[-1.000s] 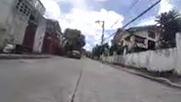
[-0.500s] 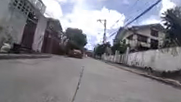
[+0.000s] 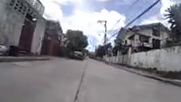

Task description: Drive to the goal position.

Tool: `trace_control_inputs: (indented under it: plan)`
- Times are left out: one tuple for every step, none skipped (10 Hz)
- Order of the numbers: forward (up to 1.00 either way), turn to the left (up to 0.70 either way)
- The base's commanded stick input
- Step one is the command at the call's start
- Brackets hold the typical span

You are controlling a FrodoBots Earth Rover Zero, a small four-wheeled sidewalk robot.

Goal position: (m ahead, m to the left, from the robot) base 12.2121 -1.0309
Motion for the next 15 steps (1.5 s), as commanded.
trace_control_inputs:
  plan:
    - [0.7,0.0]
    - [0.7,0.0]
    - [0.7,0.0]
    - [0.7,0.0]
    - [0.7,0.0]
    - [0.7,0.0]
    - [0.7,0.0]
    - [0.7,0.0]
    - [0.7,0.0]
    - [0.7,0.0]
    - [0.7,0.0]
    - [0.7,0.0]
    - [0.7,0.0]
    - [0.7,0.0]
    - [0.7,0.0]
